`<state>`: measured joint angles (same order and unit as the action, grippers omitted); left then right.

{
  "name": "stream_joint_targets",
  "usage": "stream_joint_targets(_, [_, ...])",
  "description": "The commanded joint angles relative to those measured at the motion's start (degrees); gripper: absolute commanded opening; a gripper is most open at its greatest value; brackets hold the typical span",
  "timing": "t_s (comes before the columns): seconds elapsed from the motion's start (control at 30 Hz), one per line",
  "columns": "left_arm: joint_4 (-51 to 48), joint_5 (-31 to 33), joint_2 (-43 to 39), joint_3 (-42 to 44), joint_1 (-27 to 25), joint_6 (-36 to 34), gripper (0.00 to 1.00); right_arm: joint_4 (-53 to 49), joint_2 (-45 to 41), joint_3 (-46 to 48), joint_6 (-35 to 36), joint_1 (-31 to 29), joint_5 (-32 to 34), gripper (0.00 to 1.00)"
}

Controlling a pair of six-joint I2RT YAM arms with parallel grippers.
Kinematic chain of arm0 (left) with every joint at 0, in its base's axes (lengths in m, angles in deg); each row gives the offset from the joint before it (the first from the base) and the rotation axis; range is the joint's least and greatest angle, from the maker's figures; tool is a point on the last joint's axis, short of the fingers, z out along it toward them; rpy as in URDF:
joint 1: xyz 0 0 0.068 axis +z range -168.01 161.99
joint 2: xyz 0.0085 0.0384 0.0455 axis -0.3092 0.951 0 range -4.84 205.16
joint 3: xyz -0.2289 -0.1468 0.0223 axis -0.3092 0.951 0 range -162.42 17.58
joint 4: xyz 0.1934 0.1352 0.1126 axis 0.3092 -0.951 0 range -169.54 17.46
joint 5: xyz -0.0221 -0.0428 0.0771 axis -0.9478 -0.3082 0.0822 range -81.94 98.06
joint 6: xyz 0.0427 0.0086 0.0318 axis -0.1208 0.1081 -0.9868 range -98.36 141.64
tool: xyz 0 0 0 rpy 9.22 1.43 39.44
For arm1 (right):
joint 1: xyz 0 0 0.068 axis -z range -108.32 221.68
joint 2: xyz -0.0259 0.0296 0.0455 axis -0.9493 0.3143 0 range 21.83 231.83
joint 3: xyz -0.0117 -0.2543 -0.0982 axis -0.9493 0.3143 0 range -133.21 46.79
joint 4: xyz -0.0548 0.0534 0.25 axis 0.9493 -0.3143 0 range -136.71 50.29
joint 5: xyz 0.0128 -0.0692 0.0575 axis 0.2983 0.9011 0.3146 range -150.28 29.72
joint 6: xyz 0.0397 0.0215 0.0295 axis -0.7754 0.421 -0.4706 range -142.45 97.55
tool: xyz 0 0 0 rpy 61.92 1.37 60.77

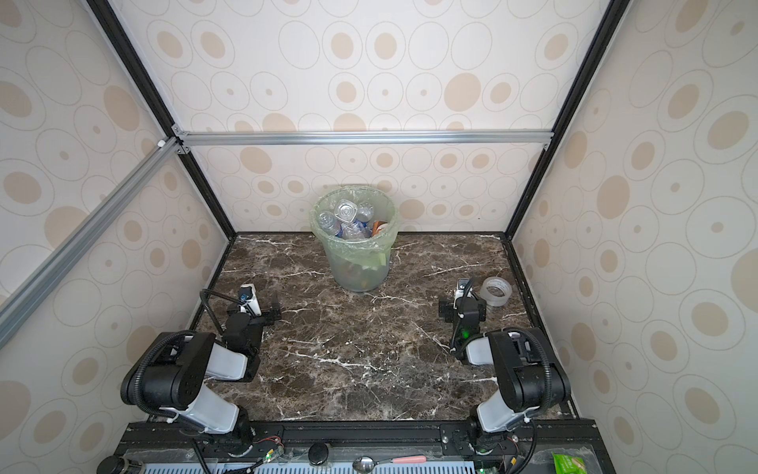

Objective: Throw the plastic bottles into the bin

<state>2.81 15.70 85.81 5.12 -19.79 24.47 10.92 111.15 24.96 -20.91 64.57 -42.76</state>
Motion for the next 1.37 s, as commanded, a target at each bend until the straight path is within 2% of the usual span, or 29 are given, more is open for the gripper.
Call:
stream_joint_targets(0.0, [2.59,0.90,-0.11,-0.36,-0.58,-1.95,0.99,0.05,-0.89,-0.09,0.30,-0.18,-0.37,1.00])
stream_joint_targets(1.33, [3.30,0.01,-0.15,0.03,-0.92,-2.76,0.99,0.10,-0.92,-0.12,0.08,-0.12,-0.61,1.00])
